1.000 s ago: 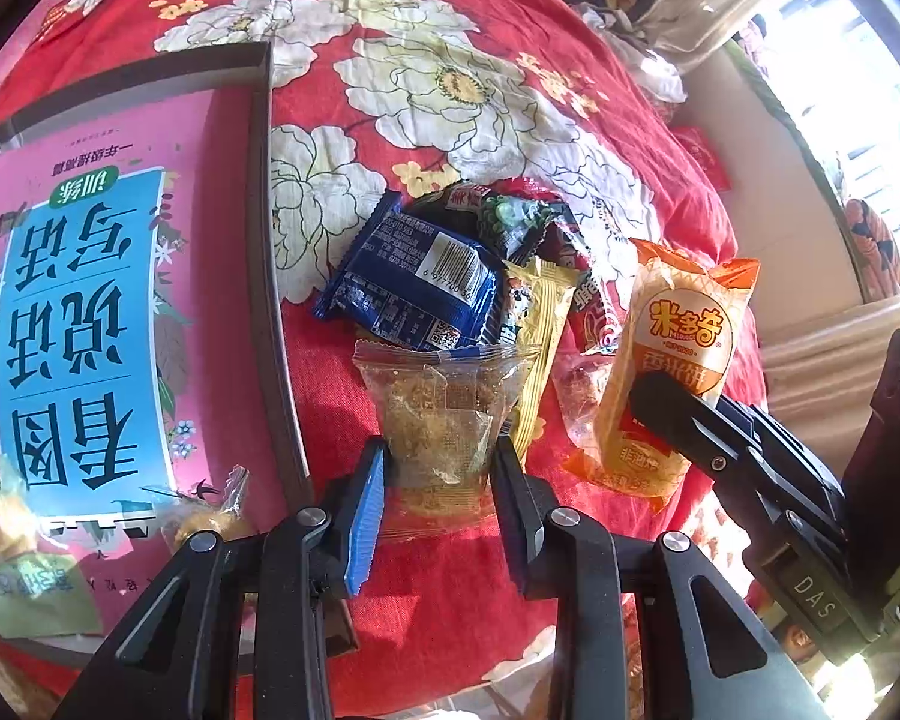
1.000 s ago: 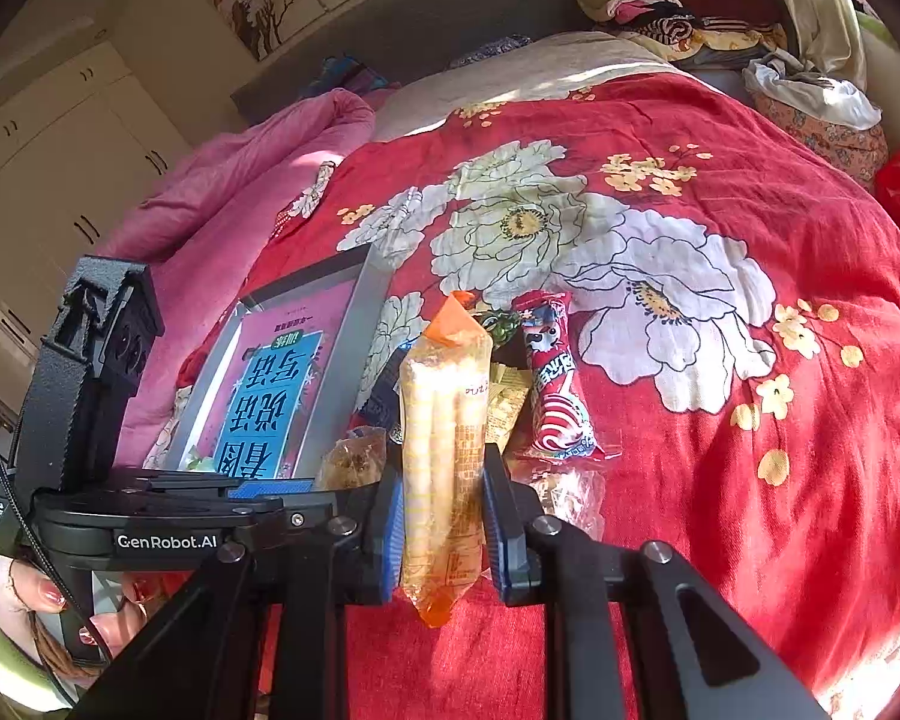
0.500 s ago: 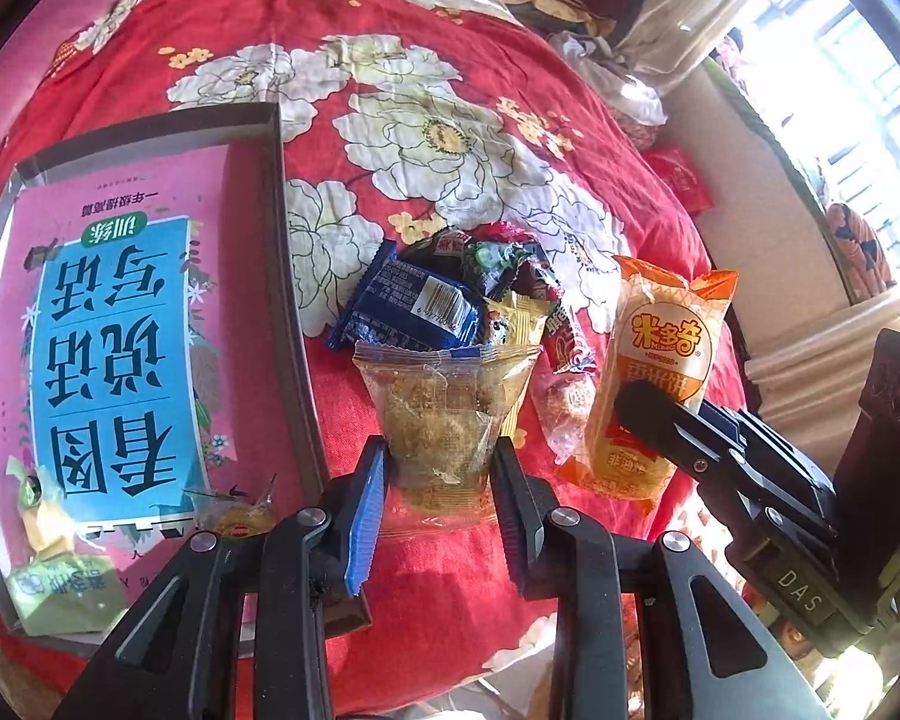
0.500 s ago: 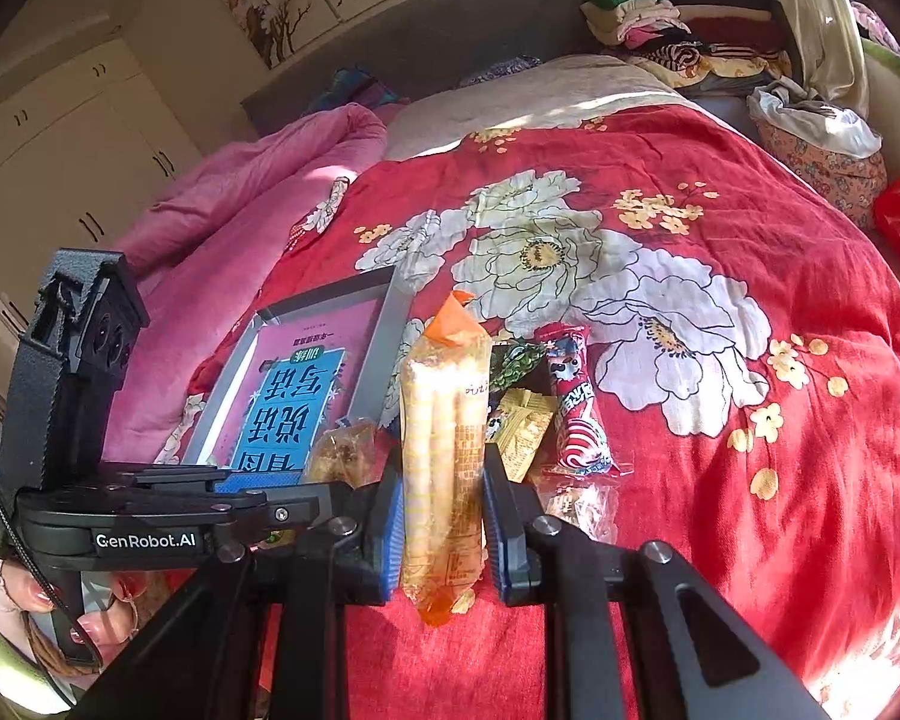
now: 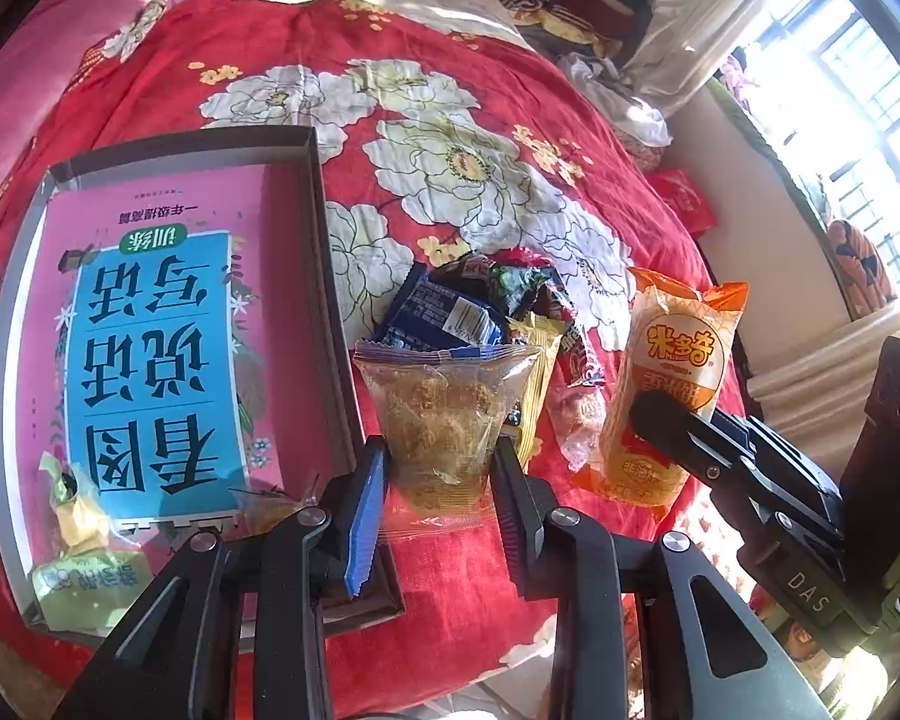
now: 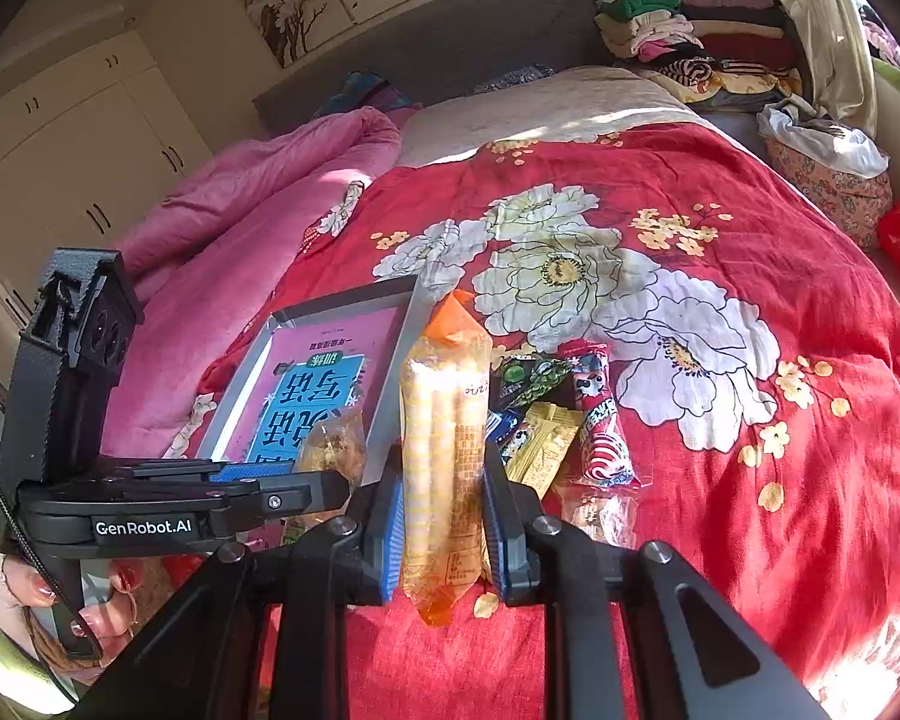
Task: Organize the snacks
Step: 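Lift the meat floss bag with the left gripper while the right gripper lifts the yellow bag toward the tray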
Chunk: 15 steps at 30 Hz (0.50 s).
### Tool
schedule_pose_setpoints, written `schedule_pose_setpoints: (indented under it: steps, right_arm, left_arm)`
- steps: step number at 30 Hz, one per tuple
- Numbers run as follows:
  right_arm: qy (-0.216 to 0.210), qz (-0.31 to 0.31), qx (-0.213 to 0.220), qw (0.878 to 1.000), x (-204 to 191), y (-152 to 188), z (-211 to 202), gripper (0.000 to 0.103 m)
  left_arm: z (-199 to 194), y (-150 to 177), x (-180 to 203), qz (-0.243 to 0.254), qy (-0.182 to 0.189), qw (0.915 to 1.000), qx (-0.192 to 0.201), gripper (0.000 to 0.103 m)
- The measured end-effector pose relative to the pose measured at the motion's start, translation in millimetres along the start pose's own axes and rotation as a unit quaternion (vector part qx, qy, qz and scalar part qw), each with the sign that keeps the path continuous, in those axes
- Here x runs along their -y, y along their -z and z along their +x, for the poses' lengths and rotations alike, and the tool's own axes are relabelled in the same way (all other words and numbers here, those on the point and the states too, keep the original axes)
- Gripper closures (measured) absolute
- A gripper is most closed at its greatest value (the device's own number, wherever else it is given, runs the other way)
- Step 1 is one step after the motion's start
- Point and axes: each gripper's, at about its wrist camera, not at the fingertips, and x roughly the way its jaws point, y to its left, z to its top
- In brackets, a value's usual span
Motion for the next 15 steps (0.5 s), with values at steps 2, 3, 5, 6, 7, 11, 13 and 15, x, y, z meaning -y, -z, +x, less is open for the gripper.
schedule_pose_setpoints:
  steps: [2,3,5,6,7,11,13,15]
  right_arm:
    - [-0.001,-0.003,0.001,1.000,-3,-1,-1,0.080]
    - [-0.002,-0.003,0.001,1.000,-4,-1,-1,0.080]
    - [-0.003,-0.005,0.002,1.000,-6,-2,-1,0.080]
    - [-0.003,-0.006,0.002,1.000,-8,-2,-1,0.080]
    - [-0.004,-0.008,0.002,1.000,-9,-2,-1,0.080]
    - [-0.007,-0.010,0.003,1.000,-14,-3,-2,0.080]
    - [-0.008,-0.011,0.003,1.000,-16,-4,-1,0.080]
    - [-0.010,-0.013,0.003,1.000,-19,-5,-1,0.080]
  left_arm:
    - [-3,0,-3,-0.003,0.000,1.0000,0.003,0.068]
    - [-5,0,-4,-0.004,-0.001,1.0000,0.004,0.068]
    - [-7,1,-8,-0.009,-0.001,0.9999,0.005,0.068]
    - [-9,1,-10,-0.012,0.002,0.9999,0.006,0.068]
    - [-10,1,-11,-0.015,0.003,0.9999,0.008,0.068]
    - [-17,1,-17,-0.018,-0.001,0.9997,0.014,0.068]
    - [-19,0,-19,-0.021,-0.003,0.9996,0.017,0.068]
    - [-22,0,-22,-0.026,-0.001,0.9995,0.020,0.068]
